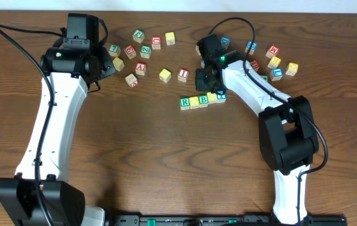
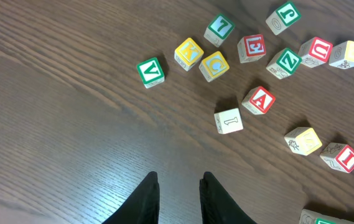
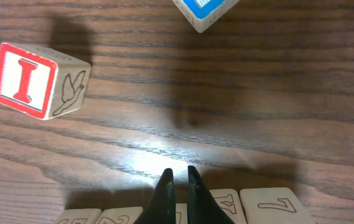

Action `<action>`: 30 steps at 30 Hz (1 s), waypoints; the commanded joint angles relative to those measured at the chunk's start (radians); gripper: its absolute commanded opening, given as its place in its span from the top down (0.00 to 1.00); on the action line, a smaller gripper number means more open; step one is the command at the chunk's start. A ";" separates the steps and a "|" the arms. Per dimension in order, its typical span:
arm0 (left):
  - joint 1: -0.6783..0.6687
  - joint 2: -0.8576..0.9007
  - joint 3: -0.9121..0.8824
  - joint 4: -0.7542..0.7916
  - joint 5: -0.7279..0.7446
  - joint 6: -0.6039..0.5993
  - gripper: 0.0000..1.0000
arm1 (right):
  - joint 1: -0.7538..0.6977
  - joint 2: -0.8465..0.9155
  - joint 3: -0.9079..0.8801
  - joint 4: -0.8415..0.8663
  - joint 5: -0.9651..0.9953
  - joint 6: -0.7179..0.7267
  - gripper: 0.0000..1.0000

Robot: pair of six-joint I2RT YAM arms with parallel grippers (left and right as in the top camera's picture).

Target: Spell out ROBOT

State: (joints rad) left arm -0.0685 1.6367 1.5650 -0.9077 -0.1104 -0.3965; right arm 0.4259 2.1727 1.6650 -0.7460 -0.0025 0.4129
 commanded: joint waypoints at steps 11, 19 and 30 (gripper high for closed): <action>-0.001 0.010 -0.006 0.002 -0.006 -0.012 0.77 | -0.010 -0.011 -0.025 0.018 0.050 0.002 0.97; -0.001 0.010 -0.006 0.001 -0.006 -0.012 0.77 | -0.010 -0.011 -0.025 0.019 0.064 0.002 0.97; -0.001 0.010 -0.006 0.002 -0.006 -0.012 0.77 | -0.010 -0.011 -0.026 -0.021 0.064 0.002 0.99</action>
State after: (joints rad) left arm -0.0685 1.6367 1.5650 -0.9081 -0.1104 -0.3969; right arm 0.4210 2.1727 1.6455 -0.7589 0.0452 0.4129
